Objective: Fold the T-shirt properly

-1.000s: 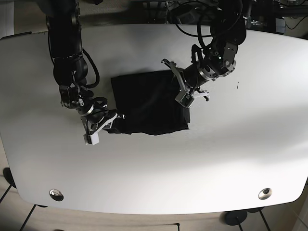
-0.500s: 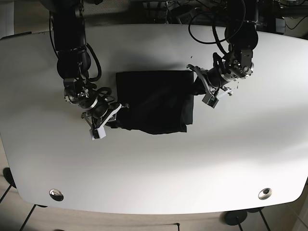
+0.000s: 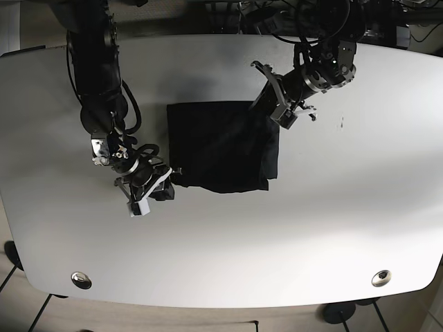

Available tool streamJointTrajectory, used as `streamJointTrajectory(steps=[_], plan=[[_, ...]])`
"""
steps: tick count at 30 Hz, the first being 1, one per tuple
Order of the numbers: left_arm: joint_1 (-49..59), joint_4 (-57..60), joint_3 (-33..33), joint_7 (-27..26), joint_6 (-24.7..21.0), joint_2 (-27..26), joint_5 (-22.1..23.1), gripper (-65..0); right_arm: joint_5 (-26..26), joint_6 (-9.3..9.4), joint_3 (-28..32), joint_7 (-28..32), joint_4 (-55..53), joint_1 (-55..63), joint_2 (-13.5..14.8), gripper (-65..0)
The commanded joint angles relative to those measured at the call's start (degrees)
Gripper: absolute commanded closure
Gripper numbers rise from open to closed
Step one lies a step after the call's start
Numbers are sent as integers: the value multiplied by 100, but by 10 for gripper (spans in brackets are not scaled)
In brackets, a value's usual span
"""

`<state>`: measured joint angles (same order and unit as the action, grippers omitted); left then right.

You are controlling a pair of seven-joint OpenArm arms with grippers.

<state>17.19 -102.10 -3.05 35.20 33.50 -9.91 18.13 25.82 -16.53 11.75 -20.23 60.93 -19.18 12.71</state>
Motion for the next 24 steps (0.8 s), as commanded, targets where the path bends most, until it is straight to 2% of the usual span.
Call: streamJointTrajectory(steps=[1, 5, 6, 7, 9, 12, 18, 21, 22, 24], plan=[[-71, 140, 46, -140, 13, -33, 90, 0, 77, -48, 298, 515, -198, -214, 114, -120], [-326, 694, 54, -157, 13, -33, 90, 0, 77, -48, 667, 1113, -743, -319, 184, -119], [-528, 923, 54, -157, 13, -42, 90, 0, 77, -179, 667, 1139, -752, -302, 263, -117], [-783, 1186, 63, -157, 13, -51, 90, 0, 95, -461, 649, 1139, -752, -258, 307, -117], [-1328, 1670, 63, -157, 13, -51, 90, 0, 95, -654, 623, 1139, -664, -21, 360, -116], [-2075, 2356, 63, -157, 13, -59, 90, 0, 130, -645, 623, 1139, -145, 401, 632, -116], [-3517, 3604, 19, -166, 22, -51, 90, 0, 130, -628, 623, 1122, 1006, 1342, 773, -116], [-4009, 4210, 10, -544, 22, -42, 81, 0, 121, -610, 623, 1087, 1569, 1834, 747, -116], [-4097, 4325, 10, -659, 22, -59, 81, 0, 130, -566, 623, 990, 1736, 1966, 747, -116], [-4229, 4369, 10, -694, 22, -68, 81, 0, 112, -303, 623, 805, 2079, 2133, 729, -116]])
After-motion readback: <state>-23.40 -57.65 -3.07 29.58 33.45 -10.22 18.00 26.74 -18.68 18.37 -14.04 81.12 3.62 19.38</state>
